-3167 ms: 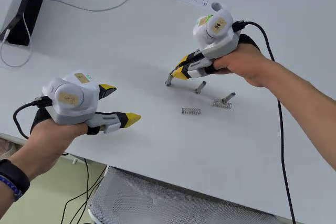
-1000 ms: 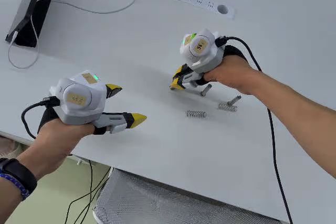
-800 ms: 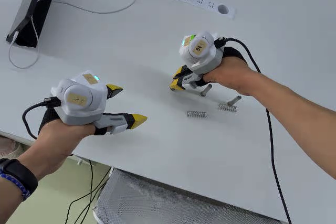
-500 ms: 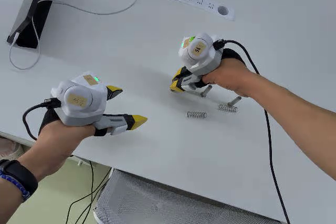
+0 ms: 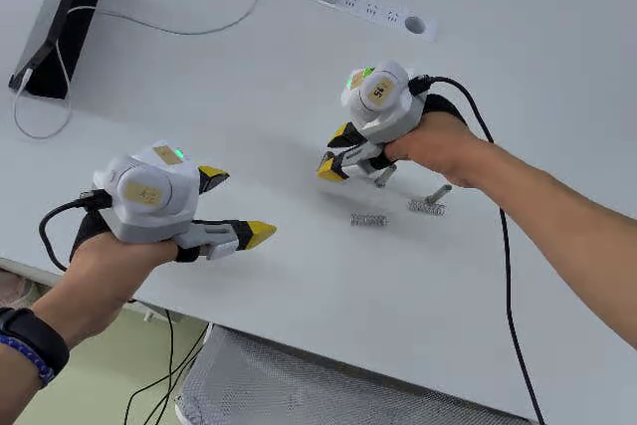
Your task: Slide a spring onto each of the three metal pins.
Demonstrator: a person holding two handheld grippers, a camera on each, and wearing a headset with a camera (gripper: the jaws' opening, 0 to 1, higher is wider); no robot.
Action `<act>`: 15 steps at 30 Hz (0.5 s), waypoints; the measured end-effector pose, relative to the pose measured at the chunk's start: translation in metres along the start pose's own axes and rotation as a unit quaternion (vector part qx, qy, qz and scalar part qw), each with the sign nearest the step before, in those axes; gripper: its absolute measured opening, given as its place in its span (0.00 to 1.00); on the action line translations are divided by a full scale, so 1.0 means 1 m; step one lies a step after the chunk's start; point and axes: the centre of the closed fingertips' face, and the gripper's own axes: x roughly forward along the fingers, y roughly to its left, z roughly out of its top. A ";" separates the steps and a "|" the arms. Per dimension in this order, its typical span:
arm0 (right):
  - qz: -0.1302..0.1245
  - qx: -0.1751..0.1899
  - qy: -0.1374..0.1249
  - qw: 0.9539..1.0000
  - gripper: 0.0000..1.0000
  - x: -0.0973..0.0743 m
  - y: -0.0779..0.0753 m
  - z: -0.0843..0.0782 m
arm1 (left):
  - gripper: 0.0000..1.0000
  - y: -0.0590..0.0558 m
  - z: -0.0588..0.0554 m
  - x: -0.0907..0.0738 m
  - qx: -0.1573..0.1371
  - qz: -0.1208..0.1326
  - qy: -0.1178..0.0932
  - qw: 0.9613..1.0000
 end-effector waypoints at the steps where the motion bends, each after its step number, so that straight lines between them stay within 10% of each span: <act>1: -0.002 0.003 -0.002 1.000 0.34 -0.001 -0.001 0.000 | 0.62 0.000 0.000 0.000 -0.001 0.000 -0.001 1.000; 15: -0.029 0.052 -0.048 0.997 0.46 -0.022 -0.004 -0.003 | 0.62 -0.009 -0.001 0.001 0.000 -0.007 0.001 1.000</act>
